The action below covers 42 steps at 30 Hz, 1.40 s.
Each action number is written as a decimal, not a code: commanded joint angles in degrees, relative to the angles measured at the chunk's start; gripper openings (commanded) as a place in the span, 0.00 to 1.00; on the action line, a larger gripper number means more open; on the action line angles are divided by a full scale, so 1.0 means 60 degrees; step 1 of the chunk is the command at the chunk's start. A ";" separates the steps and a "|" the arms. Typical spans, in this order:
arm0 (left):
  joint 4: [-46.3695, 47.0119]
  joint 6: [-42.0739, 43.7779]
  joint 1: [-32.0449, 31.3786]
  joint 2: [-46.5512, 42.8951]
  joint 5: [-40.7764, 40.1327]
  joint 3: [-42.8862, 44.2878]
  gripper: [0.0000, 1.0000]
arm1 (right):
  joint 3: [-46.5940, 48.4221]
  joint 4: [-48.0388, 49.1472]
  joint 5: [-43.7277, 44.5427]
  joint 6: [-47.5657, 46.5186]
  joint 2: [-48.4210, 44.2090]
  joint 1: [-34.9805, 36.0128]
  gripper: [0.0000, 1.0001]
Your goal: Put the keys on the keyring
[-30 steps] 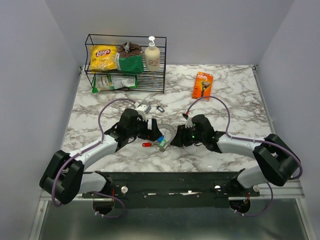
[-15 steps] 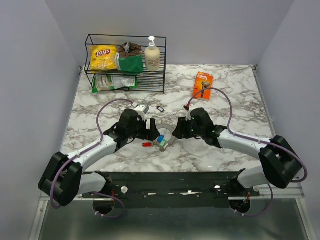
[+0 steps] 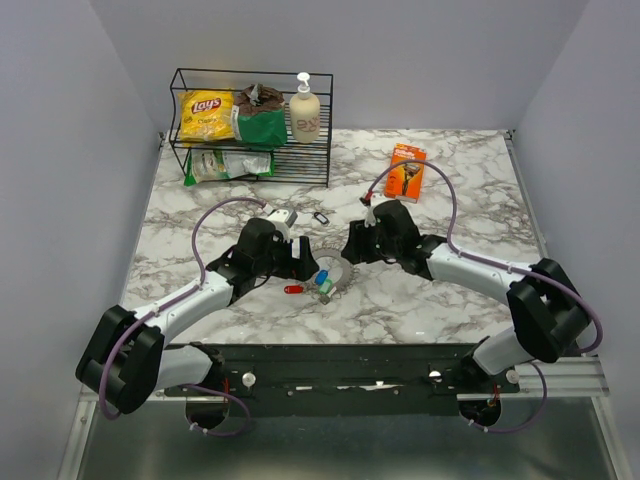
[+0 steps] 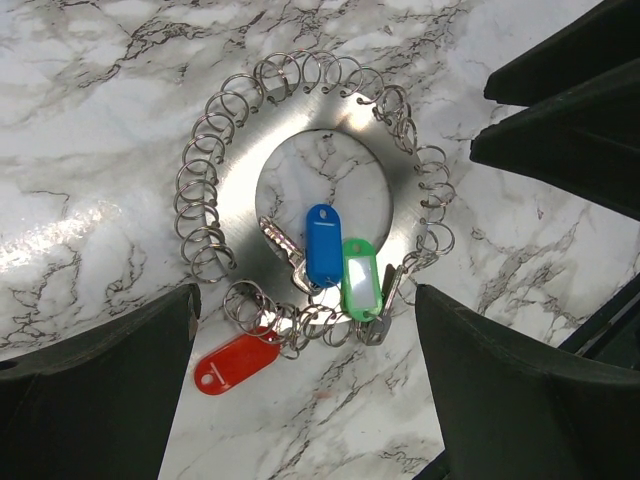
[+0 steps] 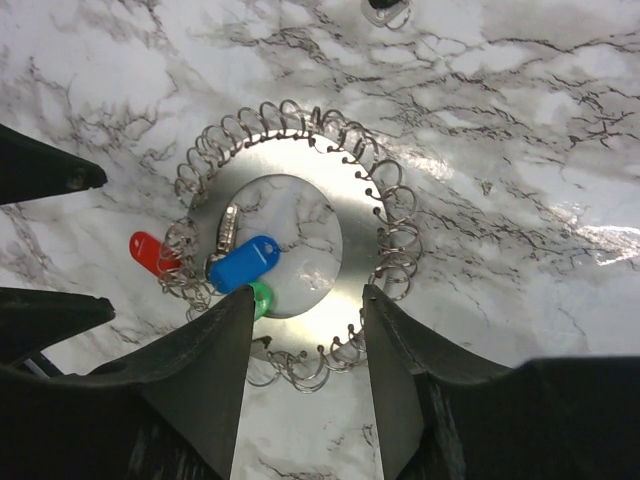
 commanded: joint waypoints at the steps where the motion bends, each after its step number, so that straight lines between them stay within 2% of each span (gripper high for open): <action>1: 0.0050 -0.0035 -0.0037 -0.0164 -0.0163 -0.0112 0.96 | 0.0195 -0.0529 0.0074 -0.0395 0.0300 -0.0246 0.55; 9: 0.0474 -0.0167 -0.0110 0.0114 0.0335 -0.0039 0.96 | -0.0097 -0.0939 -0.0350 -0.0308 0.0316 -0.0596 0.54; 19: 0.0592 -0.0181 -0.0198 0.0422 0.0350 0.0079 0.96 | -0.0639 -0.0662 -0.2371 0.0834 0.1048 -0.0861 0.47; 32: 0.0958 -0.0094 -0.0446 0.0568 0.0716 0.0137 0.96 | -0.1036 -0.0529 -0.2431 0.0908 0.0770 -0.0861 0.47; 39: 0.0694 0.0682 -0.1252 0.1139 0.0788 0.0752 0.89 | -0.1211 -0.0529 -0.2314 0.0864 0.0346 -0.0890 0.47; 42: 0.0869 0.1033 -0.1618 0.1461 0.1095 0.0855 0.83 | -0.1314 -0.0529 -0.2357 0.0806 0.0082 -0.0949 0.47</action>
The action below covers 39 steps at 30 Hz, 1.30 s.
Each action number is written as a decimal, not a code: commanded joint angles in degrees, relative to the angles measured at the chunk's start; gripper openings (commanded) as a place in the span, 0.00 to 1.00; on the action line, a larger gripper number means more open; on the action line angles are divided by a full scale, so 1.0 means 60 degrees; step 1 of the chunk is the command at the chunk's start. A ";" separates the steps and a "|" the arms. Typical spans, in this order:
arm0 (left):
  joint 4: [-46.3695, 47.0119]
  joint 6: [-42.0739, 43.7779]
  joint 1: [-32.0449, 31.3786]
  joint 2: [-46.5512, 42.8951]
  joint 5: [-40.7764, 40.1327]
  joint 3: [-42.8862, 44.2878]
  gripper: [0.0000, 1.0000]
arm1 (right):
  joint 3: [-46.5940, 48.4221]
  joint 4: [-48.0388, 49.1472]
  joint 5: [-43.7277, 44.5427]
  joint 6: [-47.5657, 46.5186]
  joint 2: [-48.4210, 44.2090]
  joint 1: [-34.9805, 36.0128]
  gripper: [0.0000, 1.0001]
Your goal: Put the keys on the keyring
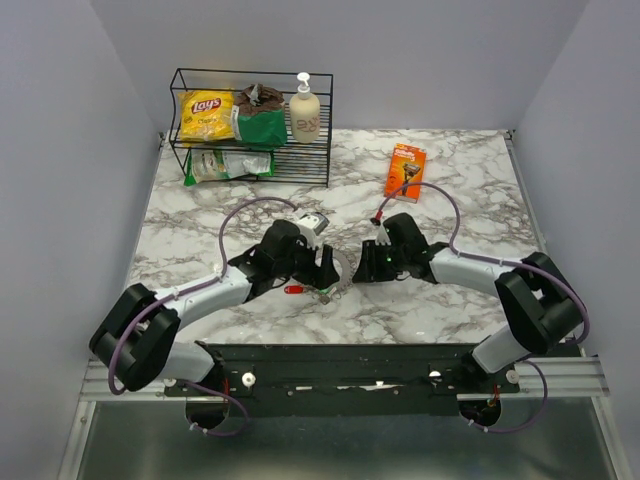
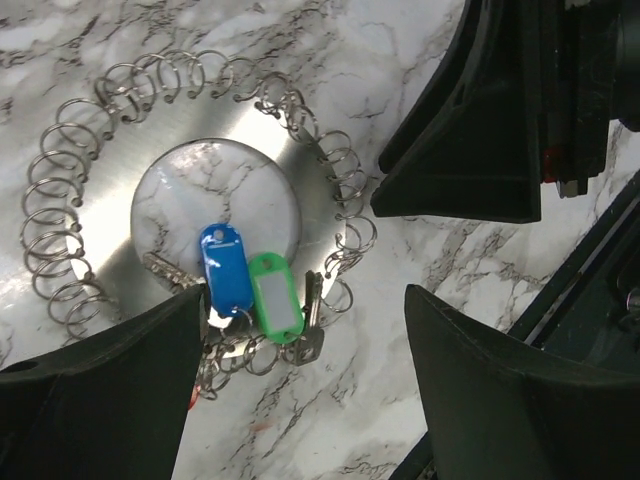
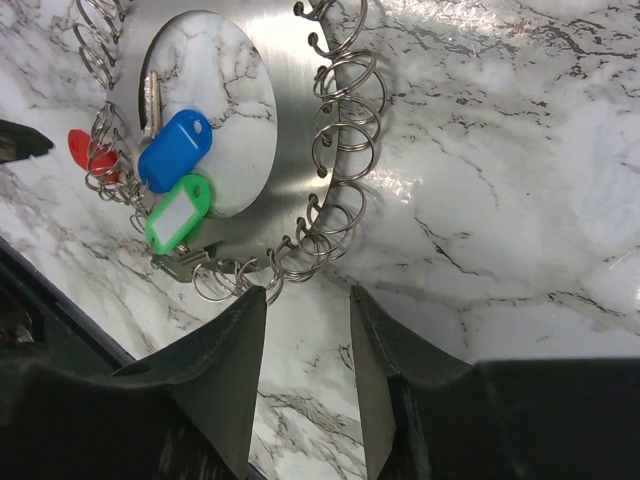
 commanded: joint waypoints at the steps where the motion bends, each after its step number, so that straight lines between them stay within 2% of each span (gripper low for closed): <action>1: 0.0301 0.0768 -0.0511 0.0482 0.0616 0.0345 0.80 | -0.0221 -0.0008 -0.0143 -0.0050 -0.0592 -0.0100 0.47; 11: 0.1313 0.1501 -0.1112 0.1843 0.1216 0.0594 0.65 | -0.0748 -0.0096 -0.0289 -0.0592 -0.1676 -0.0378 0.47; 19: 0.1592 0.1662 -0.1186 0.2650 0.1407 0.0901 0.51 | -0.0880 -0.0198 -0.0377 -0.0754 -0.1780 -0.0452 0.47; 27: 0.1753 0.1633 -0.1230 0.2694 0.1378 0.0711 0.48 | -0.0866 -0.0199 -0.0421 -0.0812 -0.1648 -0.0510 0.47; 30: 0.1680 0.1633 -0.1244 0.2709 0.1276 0.0741 0.41 | -0.0851 -0.0184 -0.0494 -0.0827 -0.1589 -0.0525 0.47; 39: 0.1797 0.1604 -0.1230 0.2753 0.0837 0.0696 0.41 | -0.0851 -0.0184 -0.0802 -0.0857 -0.1633 -0.0540 0.47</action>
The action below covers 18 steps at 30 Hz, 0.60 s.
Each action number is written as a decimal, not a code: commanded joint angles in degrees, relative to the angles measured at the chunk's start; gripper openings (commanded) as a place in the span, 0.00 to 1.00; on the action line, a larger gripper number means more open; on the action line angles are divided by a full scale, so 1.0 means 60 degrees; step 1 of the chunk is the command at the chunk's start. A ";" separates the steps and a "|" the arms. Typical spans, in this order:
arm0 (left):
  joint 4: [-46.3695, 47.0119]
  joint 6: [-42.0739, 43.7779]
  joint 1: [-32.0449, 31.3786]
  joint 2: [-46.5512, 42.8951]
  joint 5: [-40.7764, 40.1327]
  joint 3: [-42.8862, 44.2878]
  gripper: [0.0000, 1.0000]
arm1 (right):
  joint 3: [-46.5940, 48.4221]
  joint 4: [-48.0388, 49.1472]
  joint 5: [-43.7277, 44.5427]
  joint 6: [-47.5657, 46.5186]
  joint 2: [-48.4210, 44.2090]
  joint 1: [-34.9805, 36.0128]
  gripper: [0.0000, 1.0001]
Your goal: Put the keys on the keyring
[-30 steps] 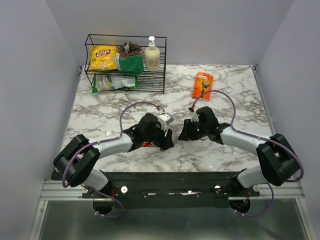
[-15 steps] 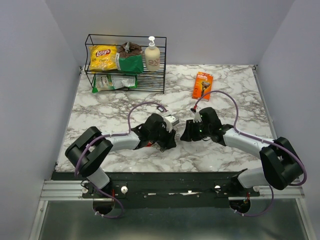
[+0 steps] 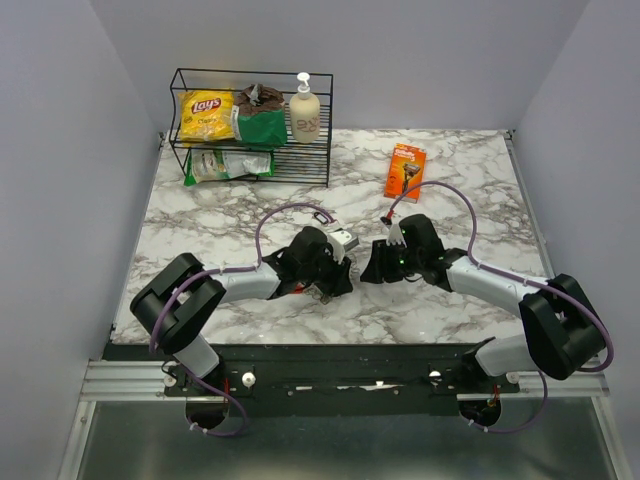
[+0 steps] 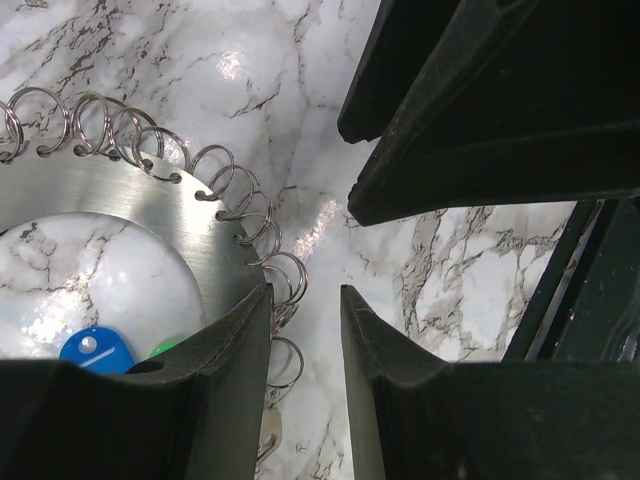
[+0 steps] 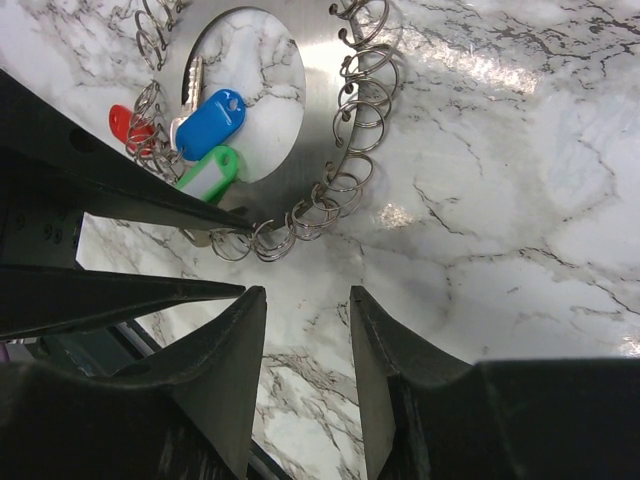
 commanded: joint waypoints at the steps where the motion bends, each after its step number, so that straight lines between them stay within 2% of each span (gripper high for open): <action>1: 0.0187 0.0125 -0.0049 0.0079 -0.0340 0.0084 0.41 | -0.0068 -0.0140 -0.0368 -0.0139 -0.0034 -0.0070 0.47; 11: -0.0326 0.0432 -0.0357 0.0474 -0.1335 0.0510 0.39 | -0.0112 -0.0170 -0.0281 -0.0139 -0.0107 -0.0055 0.47; 18: -0.0283 0.0316 -0.0430 0.0504 -0.2375 0.0510 0.29 | -0.0170 -0.0170 -0.0281 -0.0168 -0.0137 -0.0055 0.47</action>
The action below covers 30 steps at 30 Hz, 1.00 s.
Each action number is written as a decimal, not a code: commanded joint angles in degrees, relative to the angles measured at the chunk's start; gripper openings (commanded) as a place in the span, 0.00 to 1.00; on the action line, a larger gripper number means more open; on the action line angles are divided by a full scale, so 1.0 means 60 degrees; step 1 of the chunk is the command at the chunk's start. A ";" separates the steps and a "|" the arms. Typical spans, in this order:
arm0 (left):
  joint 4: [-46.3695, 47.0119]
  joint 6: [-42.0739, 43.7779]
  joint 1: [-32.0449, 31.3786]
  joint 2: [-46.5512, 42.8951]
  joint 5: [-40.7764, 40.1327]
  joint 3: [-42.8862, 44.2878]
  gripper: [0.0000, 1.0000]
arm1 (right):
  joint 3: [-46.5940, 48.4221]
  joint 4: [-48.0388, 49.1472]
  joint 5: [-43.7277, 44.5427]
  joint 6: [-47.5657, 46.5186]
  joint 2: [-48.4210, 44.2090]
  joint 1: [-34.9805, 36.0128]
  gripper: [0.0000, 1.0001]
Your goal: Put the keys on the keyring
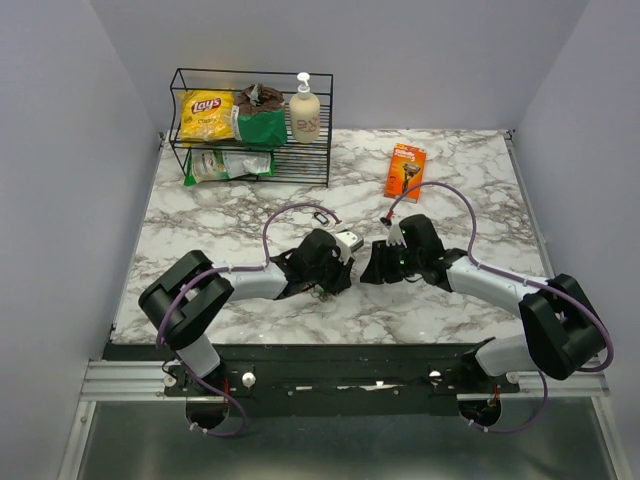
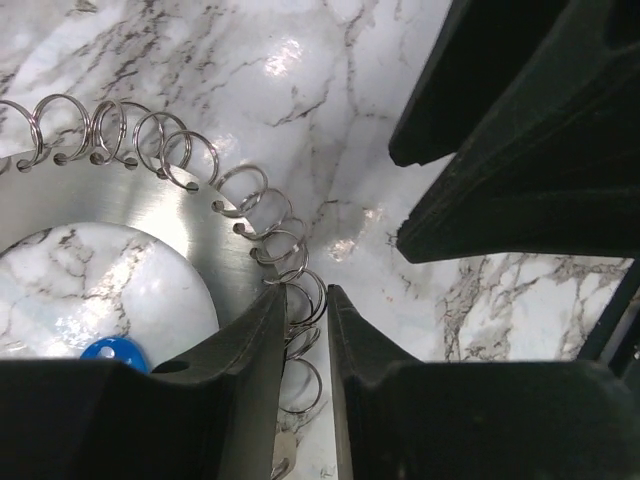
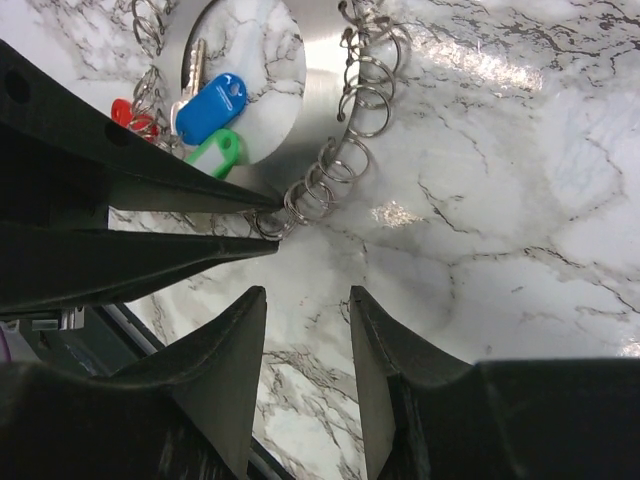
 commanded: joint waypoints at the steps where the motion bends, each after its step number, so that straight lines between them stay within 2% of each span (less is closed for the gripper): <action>1: -0.0002 0.0057 -0.0051 0.0067 -0.1087 0.0120 0.27 | -0.0181 -0.0170 -0.0149 -0.0106 -0.0151 -0.0026 0.47; 8: 0.0028 0.0086 -0.0051 0.0126 -0.1059 0.0223 0.19 | -0.0196 -0.0155 -0.0179 -0.0106 -0.0166 -0.0026 0.47; 12: 0.0013 0.0144 -0.0051 0.0052 -0.0927 0.0296 0.01 | -0.0240 -0.0126 -0.0222 -0.0106 -0.0210 -0.0026 0.47; 22: -0.0075 0.0262 -0.0051 -0.0167 -0.0430 0.0442 0.00 | -0.0240 -0.0126 -0.0223 -0.0296 -0.0459 -0.0026 0.47; 30: -0.0469 0.0379 -0.0037 -0.1119 0.0318 0.0354 0.00 | -0.0488 -0.0023 -0.0413 -0.1043 -0.1322 -0.0026 0.48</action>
